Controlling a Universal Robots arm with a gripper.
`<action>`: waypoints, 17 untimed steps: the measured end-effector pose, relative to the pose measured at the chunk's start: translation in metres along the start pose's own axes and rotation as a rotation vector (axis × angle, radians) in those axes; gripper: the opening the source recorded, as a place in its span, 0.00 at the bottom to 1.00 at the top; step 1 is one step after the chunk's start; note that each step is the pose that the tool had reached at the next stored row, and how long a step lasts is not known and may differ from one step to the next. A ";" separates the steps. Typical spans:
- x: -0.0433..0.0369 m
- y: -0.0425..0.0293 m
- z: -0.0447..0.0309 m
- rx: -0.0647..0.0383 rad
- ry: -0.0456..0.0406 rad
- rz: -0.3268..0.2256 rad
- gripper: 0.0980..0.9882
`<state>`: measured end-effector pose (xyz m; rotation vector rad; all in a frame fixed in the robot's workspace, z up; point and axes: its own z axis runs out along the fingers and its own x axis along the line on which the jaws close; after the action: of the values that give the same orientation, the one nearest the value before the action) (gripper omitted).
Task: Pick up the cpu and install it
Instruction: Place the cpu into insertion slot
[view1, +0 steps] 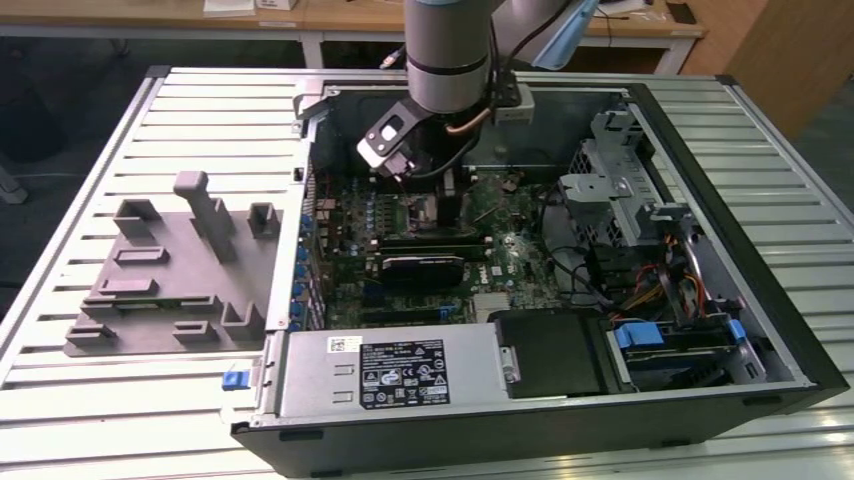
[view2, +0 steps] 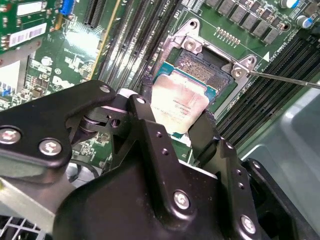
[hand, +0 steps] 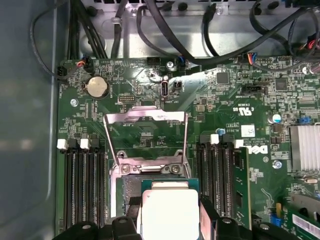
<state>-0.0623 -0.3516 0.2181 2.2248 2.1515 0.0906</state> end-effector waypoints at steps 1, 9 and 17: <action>0.0007 -0.0001 0.0009 0.000 -0.0003 0.003 0.50; 0.0059 -0.0018 0.0057 0.000 -0.0018 0.025 0.50; 0.0090 -0.0045 0.0126 0.000 -0.0022 0.029 0.50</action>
<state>-0.0656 -0.3424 0.2053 2.2557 2.1178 0.0895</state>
